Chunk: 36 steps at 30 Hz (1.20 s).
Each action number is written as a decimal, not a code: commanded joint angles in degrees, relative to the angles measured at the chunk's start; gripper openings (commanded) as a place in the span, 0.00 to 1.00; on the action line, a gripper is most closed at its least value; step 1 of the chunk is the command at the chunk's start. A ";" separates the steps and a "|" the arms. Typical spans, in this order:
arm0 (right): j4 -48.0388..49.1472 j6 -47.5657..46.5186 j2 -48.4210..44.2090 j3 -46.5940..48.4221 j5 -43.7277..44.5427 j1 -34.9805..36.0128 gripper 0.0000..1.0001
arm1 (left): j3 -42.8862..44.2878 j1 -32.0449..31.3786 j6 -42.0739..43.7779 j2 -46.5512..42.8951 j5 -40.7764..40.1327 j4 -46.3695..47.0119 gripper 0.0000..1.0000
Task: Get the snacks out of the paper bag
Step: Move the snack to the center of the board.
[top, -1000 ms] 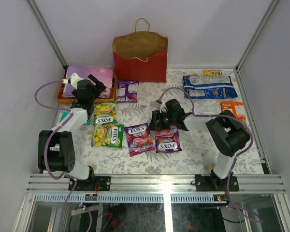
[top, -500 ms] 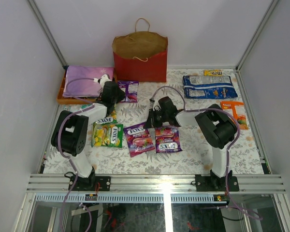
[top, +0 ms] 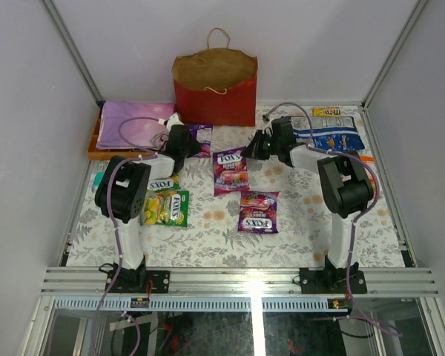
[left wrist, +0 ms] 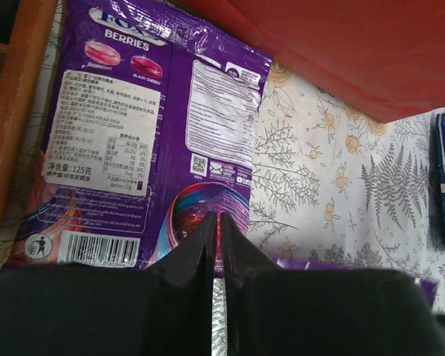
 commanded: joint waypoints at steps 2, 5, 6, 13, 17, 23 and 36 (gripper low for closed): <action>-0.49 0.25 5.48 10.54 2.98 -3.01 0.00 | 3.22 -0.51 2.79 1.83 -0.68 4.39 0.03; -1.77 0.13 10.67 18.53 3.63 -3.61 0.00 | 3.99 -0.54 4.10 2.27 -2.56 3.28 0.01; -3.03 -0.12 12.70 21.46 3.88 -3.64 0.00 | 4.09 -0.58 4.44 2.33 -3.03 3.06 0.00; -4.92 -0.25 21.53 36.33 6.09 -3.78 0.16 | 4.29 -0.47 5.18 3.12 -3.93 2.44 0.00; -6.08 -1.27 21.99 37.79 5.72 -4.34 0.80 | 4.09 -0.54 5.89 2.88 -4.22 2.09 0.00; 0.05 -2.12 7.21 15.69 7.52 -5.62 0.94 | 3.21 -0.54 7.16 1.14 -5.37 1.02 0.00; 5.81 0.26 -36.52 -39.42 17.30 -5.72 0.96 | 1.22 -0.32 9.00 -2.45 -6.32 0.80 0.00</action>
